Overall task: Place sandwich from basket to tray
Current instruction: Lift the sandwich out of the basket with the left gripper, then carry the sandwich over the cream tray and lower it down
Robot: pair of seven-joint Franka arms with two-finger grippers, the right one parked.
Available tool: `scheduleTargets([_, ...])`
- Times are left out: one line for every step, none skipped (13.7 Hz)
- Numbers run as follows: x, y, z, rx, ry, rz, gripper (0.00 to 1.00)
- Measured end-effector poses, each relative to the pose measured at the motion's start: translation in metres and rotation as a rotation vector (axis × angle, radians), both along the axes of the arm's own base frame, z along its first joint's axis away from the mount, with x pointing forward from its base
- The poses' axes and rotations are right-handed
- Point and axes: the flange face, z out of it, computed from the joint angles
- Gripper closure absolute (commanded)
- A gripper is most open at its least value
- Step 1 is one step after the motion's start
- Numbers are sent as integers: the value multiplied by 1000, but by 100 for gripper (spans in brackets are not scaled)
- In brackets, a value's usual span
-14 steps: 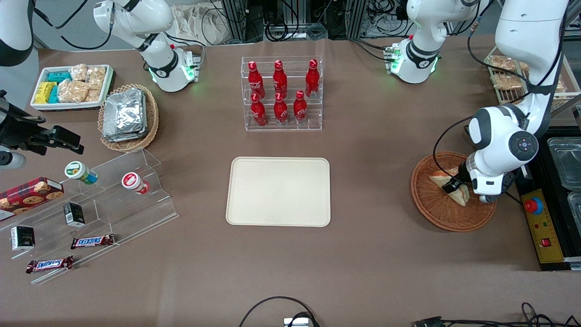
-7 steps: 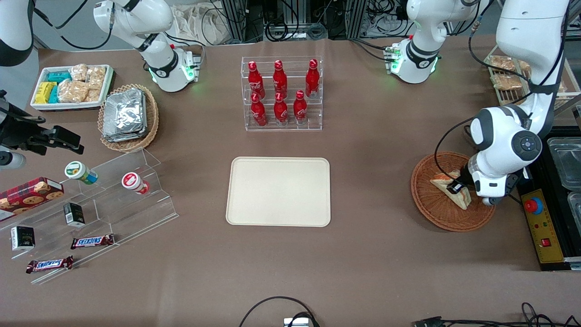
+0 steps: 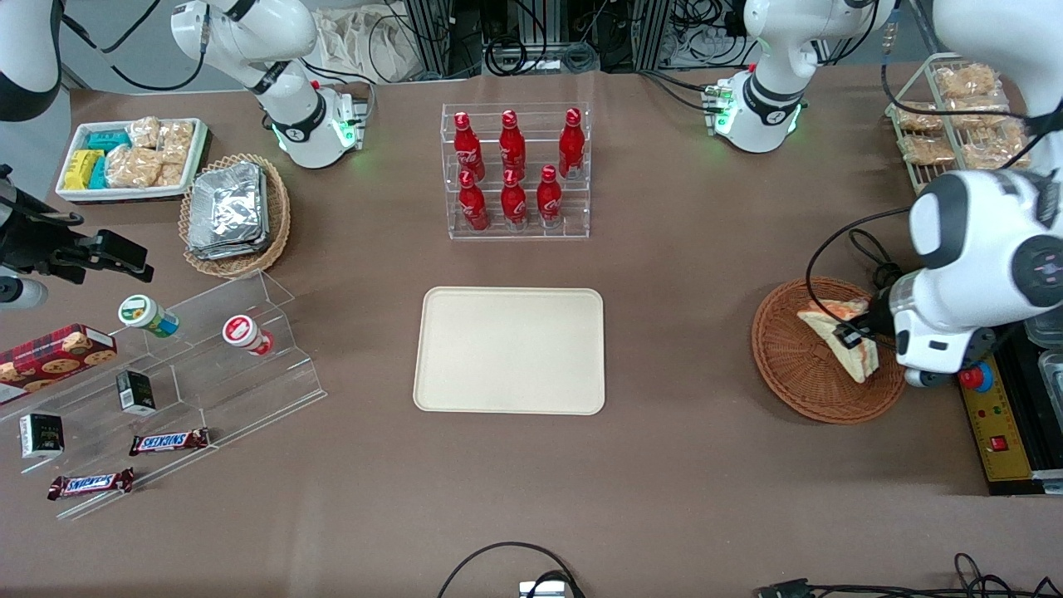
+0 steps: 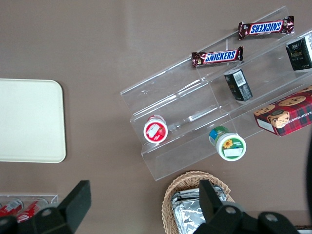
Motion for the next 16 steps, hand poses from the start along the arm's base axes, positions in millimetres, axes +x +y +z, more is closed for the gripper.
scheduleTargets([4, -10, 26, -7, -5, -44, 100])
scheduleTargets([6, -22, 50, -14, -11, -109, 100])
scheduleTargets([7, -34, 71, -22, -17, -191, 100])
scheduleTargets([7, -48, 88, -34, -25, -279, 100])
scheduleTargets([5, -67, 99, -48, -35, -354, 100])
scheduleTargets([2, -88, 105, -59, -43, -411, 100])
scheduleTargets([-3, -112, 107, -70, -46, -457, 100])
scheduleTargets([-8, -137, 107, -80, -44, -498, 100])
scheduleTargets([-14, -159, 105, -84, -39, -529, 100])
scheduleTargets([-20, -181, 101, -76, -33, -561, 100])
scheduleTargets([-25, -202, 95, -64, -23, -591, 100])
scheduleTargets([-32, -226, 85, -56, -8, -610, 100])
scheduleTargets([-38, -250, 73, -54, 7, -620, 100])
scheduleTargets([-43, -274, 59, -56, 16, -628, 100])
scheduleTargets([-47, -295, 44, -62, 15, -636, 100])
scheduleTargets([-50, -315, 28, -67, 15, -640, 100])
